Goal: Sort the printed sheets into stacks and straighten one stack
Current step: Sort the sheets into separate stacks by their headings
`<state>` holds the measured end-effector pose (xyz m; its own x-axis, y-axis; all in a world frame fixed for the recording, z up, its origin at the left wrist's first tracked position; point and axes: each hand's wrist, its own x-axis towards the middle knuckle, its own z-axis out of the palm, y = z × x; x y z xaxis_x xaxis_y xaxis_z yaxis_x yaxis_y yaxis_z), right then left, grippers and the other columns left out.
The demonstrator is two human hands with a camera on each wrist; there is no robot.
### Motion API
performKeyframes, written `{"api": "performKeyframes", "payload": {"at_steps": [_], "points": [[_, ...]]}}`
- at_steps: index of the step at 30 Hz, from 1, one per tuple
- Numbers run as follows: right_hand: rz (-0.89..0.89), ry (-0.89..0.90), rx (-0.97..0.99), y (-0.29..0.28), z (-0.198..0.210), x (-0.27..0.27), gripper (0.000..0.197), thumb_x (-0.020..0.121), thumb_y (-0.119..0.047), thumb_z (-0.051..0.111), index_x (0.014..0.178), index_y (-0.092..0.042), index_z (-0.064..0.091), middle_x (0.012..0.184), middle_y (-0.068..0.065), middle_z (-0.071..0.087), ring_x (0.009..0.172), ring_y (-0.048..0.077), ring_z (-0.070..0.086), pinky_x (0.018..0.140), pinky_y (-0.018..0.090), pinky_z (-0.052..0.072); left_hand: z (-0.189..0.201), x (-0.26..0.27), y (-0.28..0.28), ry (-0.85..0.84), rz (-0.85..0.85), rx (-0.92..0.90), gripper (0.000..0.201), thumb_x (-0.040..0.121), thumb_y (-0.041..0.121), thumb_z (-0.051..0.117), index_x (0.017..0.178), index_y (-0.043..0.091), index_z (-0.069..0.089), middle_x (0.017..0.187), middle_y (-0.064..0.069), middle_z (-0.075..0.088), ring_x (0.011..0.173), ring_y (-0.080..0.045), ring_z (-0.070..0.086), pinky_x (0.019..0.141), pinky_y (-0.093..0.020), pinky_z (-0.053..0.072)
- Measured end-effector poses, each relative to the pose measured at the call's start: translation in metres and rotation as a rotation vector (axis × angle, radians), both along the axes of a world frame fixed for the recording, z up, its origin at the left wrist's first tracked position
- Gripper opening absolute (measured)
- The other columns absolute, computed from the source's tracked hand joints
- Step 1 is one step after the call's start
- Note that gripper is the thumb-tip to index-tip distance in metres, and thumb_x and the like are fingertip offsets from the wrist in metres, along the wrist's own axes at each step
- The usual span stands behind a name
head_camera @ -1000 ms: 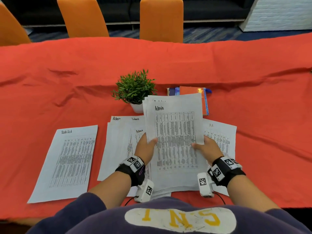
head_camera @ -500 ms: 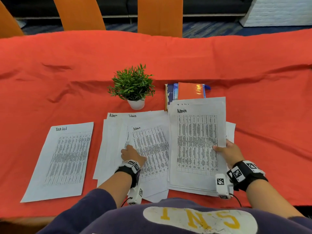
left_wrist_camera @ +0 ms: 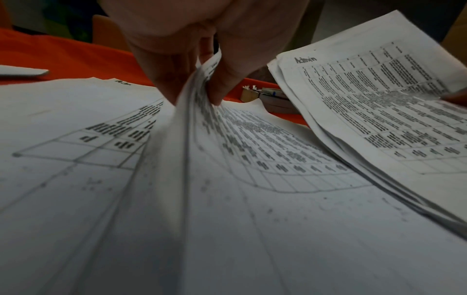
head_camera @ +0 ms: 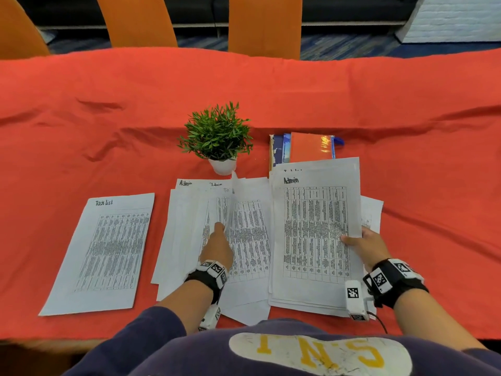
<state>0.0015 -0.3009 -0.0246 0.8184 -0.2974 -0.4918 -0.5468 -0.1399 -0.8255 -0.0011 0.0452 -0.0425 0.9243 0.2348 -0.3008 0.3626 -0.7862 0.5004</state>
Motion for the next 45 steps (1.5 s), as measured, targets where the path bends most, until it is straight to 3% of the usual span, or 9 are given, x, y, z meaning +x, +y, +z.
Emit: {"api": "performKeyframes", "payload": {"at_steps": [4, 10, 17, 22, 26, 34, 38, 42, 45], "points": [[0.030, 0.005, -0.004, 0.001, -0.003, 0.002, 0.031, 0.081, -0.008, 0.071, 0.112, -0.012, 0.067, 0.100, 0.008, 0.072, 0.094, 0.030, 0.067, 0.094, 0.050, 0.050, 0.008, 0.002, 0.001, 0.003, 0.065, -0.041, 0.026, 0.092, -0.003, 0.038, 0.116, 0.007, 0.043, 0.072, -0.001, 0.049, 0.057, -0.016, 0.046, 0.048, -0.025, 0.034], [0.030, -0.003, 0.008, -0.002, -0.004, 0.004, 0.031, 0.081, -0.009, 0.072, 0.110, -0.015, 0.067, 0.101, 0.008, 0.072, 0.095, 0.030, 0.067, 0.095, 0.051, 0.050, 0.017, 0.005, 0.012, -0.014, 0.176, -0.176, 0.030, 0.097, 0.004, 0.037, 0.121, 0.009, 0.055, 0.108, -0.015, 0.064, 0.078, -0.023, 0.056, 0.067, -0.027, 0.045], [-0.014, -0.035, 0.056, -0.015, 0.008, 0.015, 0.030, 0.082, 0.002, 0.066, 0.090, -0.027, 0.067, 0.106, 0.012, 0.070, 0.102, 0.034, 0.065, 0.098, 0.055, 0.047, 0.065, 0.019, 0.063, -0.168, 0.229, -0.363, 0.018, 0.095, 0.014, 0.050, 0.108, 0.018, 0.062, 0.087, -0.006, 0.062, 0.064, -0.020, 0.054, 0.064, -0.038, 0.052], [-0.034, -0.051, 0.085, -0.012, 0.024, 0.025, 0.028, 0.084, 0.000, 0.065, 0.098, -0.024, 0.067, 0.108, 0.012, 0.070, 0.102, 0.034, 0.065, 0.098, 0.053, 0.047, 0.090, 0.026, 0.086, -0.155, 0.313, -0.533, 0.034, 0.091, 0.018, 0.062, 0.124, 0.016, 0.057, 0.130, -0.001, 0.054, 0.119, -0.024, 0.054, 0.097, -0.043, 0.045], [0.032, -0.075, 0.161, 0.012, 0.038, 0.030, 0.039, 0.084, 0.003, 0.063, 0.119, -0.013, 0.063, 0.114, 0.011, 0.068, 0.106, 0.033, 0.064, 0.099, 0.052, 0.046, 0.092, 0.021, 0.053, -0.093, 0.276, -0.630, 0.014, 0.092, 0.013, 0.059, 0.091, 0.027, 0.061, 0.106, 0.003, 0.064, 0.093, -0.016, 0.062, 0.073, -0.029, 0.049], [0.090, -0.035, 0.323, 0.055, 0.049, 0.031, 0.027, 0.083, 0.003, 0.059, 0.106, -0.009, 0.068, 0.104, 0.018, 0.071, 0.095, 0.035, 0.067, 0.094, 0.052, 0.050, 0.079, 0.016, -0.015, 0.149, 0.273, -0.696, 0.063, 0.099, 0.023, 0.049, 0.151, 0.010, 0.016, 0.159, -0.007, 0.016, 0.145, -0.027, 0.020, 0.114, -0.042, 0.022], [0.059, -0.030, 0.398, 0.063, 0.050, 0.027, 0.027, 0.089, -0.003, 0.052, 0.111, -0.004, 0.066, 0.110, 0.020, 0.070, 0.093, 0.032, 0.069, 0.092, 0.049, 0.051, 0.082, 0.020, -0.024, 0.138, 0.260, -0.696, 0.060, 0.097, 0.023, 0.052, 0.148, 0.014, 0.022, 0.155, -0.014, 0.024, 0.137, -0.031, 0.033, 0.104, -0.041, 0.034], [0.058, -0.018, 0.370, 0.065, 0.053, 0.025, 0.059, 0.090, -0.058, 0.047, 0.132, -0.017, 0.055, 0.127, 0.001, 0.063, 0.117, 0.020, 0.058, 0.105, 0.043, 0.041, 0.085, 0.025, -0.022, 0.041, 0.251, -0.732, 0.044, 0.095, 0.011, 0.054, 0.132, 0.021, 0.032, 0.133, -0.007, 0.045, 0.095, -0.015, 0.058, 0.074, -0.025, 0.045], [0.284, -0.103, 0.123, 0.070, 0.066, 0.020, 0.045, 0.093, -0.048, 0.051, 0.130, -0.024, 0.052, 0.124, -0.008, 0.061, 0.111, 0.013, 0.060, 0.093, 0.034, 0.049, 0.092, 0.024, -0.023, -0.005, 0.178, -0.699, 0.043, 0.094, 0.010, 0.054, 0.135, 0.013, 0.040, 0.130, -0.002, 0.056, 0.109, -0.018, 0.060, 0.092, -0.037, 0.051]]}}
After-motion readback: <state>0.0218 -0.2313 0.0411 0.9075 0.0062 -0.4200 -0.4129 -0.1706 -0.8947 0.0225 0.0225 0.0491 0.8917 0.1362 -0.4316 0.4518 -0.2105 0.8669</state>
